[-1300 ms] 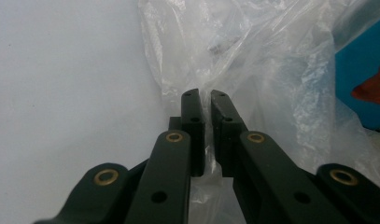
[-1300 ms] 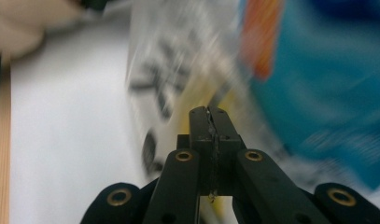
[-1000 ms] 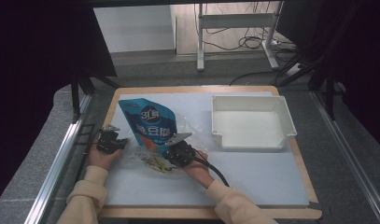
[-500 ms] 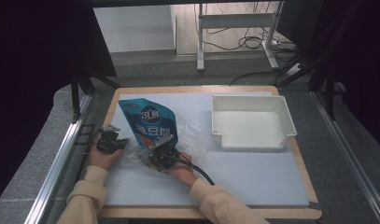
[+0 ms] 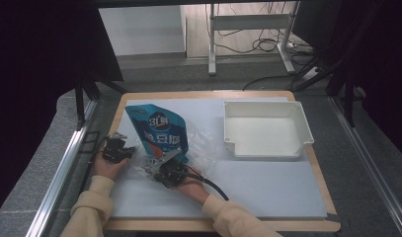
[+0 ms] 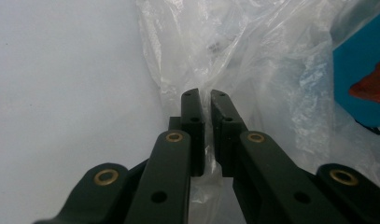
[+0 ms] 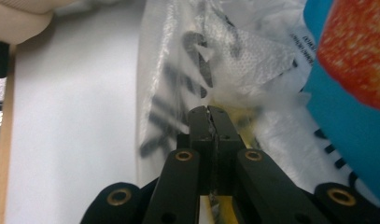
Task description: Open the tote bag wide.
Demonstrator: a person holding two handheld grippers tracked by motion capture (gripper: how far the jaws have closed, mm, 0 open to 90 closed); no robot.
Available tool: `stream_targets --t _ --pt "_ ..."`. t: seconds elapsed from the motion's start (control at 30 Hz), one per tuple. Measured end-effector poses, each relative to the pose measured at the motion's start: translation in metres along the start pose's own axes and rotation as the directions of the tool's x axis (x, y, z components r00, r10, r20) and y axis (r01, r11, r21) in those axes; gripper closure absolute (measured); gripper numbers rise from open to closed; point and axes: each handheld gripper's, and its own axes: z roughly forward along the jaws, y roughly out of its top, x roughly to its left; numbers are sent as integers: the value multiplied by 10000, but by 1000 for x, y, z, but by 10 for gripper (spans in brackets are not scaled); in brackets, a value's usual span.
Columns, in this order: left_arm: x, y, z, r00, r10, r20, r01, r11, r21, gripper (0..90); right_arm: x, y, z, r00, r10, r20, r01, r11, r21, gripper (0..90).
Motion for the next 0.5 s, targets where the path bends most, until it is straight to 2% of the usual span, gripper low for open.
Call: stream_targets --t 0.23,0.37,0.5 --pt "0 0 0 10000 13 -20 -13 10000 7 860 9 -8 -7 9995 -284 -135 285 9996 73 890" --pt "-1 0 0 10000 -21 -28 21 10000 3 859 8 -10 -11 9998 -160 -77 160 9999 18 889" --pt "-1 0 0 9999 -130 52 130 9999 -32 857 1 -3 -29 10000 -95 6 95 9975 -697 890"
